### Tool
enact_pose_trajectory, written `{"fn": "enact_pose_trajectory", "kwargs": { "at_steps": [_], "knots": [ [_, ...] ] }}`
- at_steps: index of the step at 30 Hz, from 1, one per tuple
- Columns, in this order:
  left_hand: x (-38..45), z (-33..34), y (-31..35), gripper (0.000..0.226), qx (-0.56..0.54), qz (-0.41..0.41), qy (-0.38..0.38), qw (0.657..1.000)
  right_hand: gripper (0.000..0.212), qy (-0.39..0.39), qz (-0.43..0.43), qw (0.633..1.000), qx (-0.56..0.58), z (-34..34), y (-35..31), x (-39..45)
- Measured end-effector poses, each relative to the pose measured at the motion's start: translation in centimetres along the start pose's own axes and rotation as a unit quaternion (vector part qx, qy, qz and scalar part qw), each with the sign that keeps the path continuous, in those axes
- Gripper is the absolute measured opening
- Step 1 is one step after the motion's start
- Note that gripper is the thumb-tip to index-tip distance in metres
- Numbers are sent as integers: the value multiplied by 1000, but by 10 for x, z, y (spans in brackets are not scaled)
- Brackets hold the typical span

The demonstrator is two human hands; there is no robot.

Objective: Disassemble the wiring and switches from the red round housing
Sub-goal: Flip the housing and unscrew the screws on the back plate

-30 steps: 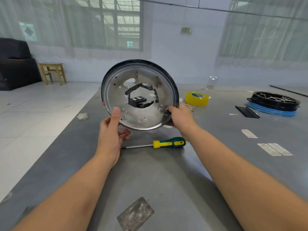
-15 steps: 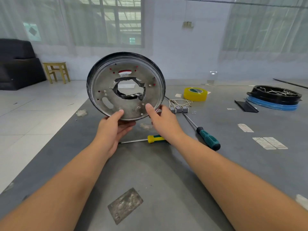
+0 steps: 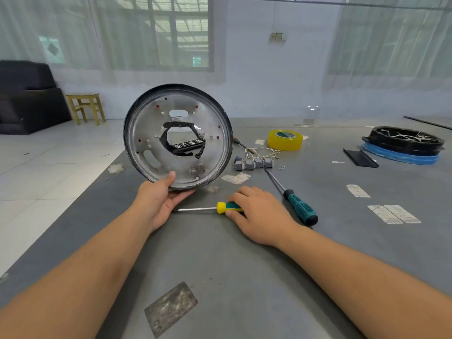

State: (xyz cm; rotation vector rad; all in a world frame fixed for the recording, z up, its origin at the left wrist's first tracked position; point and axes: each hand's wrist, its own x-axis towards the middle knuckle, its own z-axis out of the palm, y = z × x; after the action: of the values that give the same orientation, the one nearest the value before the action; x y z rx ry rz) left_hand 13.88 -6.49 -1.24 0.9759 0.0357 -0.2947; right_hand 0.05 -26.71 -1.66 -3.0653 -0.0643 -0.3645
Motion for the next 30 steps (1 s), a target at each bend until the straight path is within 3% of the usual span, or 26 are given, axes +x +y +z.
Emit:
{"fn": "enact_pose_trajectory", "kwargs": {
  "at_steps": [4, 13, 30],
  "knots": [
    [8, 3, -2, 35, 1, 3, 21, 1000, 36, 15, -4, 1000, -2, -3, 5, -7],
    [18, 4, -7, 49, -2, -19, 10, 1000, 31, 59, 114, 989, 75, 1, 5, -2],
    [19, 5, -10, 52, 34, -13, 10, 999, 35, 52, 105, 988, 97, -3, 1, -3]
  ]
}}
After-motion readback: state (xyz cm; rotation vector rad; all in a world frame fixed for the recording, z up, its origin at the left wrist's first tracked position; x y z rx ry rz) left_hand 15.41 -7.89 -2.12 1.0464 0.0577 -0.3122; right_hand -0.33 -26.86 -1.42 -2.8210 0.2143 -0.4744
